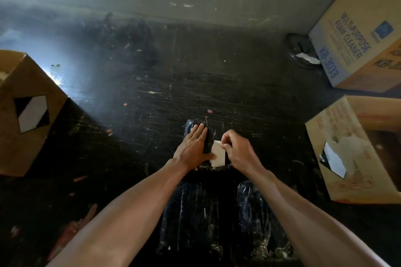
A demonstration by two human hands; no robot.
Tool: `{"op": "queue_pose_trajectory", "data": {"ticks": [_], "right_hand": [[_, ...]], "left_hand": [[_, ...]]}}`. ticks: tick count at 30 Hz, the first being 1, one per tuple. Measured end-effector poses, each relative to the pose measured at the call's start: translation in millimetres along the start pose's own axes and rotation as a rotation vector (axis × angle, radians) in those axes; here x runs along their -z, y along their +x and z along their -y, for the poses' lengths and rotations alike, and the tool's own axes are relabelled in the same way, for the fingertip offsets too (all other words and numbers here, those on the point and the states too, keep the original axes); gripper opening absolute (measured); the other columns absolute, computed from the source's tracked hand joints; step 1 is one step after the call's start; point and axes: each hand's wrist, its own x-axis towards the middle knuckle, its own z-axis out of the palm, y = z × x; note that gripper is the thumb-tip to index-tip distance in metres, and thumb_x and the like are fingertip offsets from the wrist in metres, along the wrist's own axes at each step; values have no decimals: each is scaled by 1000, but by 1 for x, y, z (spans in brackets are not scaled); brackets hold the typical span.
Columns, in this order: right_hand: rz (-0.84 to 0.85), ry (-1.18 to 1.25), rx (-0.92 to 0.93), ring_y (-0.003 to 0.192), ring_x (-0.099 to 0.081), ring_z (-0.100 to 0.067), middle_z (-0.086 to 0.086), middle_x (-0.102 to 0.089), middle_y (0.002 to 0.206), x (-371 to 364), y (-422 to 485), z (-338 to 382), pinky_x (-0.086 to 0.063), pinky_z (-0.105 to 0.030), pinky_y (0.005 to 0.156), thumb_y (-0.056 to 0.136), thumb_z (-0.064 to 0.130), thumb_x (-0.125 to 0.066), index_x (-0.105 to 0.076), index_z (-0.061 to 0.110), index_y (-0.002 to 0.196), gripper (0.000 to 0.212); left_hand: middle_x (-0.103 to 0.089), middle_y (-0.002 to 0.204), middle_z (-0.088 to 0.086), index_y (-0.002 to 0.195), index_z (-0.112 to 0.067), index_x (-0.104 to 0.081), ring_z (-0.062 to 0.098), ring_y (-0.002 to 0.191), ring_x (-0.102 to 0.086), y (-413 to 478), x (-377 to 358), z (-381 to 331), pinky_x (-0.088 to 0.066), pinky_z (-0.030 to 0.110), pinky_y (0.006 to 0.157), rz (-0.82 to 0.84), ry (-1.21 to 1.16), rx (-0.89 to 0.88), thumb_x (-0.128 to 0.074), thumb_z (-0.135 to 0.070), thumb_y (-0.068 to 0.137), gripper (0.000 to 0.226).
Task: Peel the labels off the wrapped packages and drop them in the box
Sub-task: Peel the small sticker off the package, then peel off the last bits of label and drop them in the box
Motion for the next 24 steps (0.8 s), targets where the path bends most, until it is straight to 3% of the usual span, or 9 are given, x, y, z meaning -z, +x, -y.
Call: {"op": "queue_pose_trajectory", "data": {"ticks": [4,8,24], "right_hand": [[-59,-11,10,85,-61,-7,8,-62,92,4,-4,0,-57,-36,78,98,21,-59,-53,25,100,7],[-80,12,4,83,-64,-6,8,-63,90,2,-6,6,-58,-31,76,93,17,-68,-52,23,112,25],[-69,49,82,81,-65,-7,5,-66,86,22,-43,5,-58,-30,74,87,12,-72,-56,27,93,23]], "left_hand": [[4,164,6,156,-8,-7,24,150,9,-14,2,0,-4,40,123,33,-5,-48,-72,-54,80,110],[6,164,3,157,-12,-3,19,150,11,-32,-6,8,-9,42,123,24,89,-133,-62,-63,84,106],[1,165,6,158,-12,-7,23,151,5,-26,-3,12,-5,39,120,87,41,-137,-69,-62,78,113]]}}
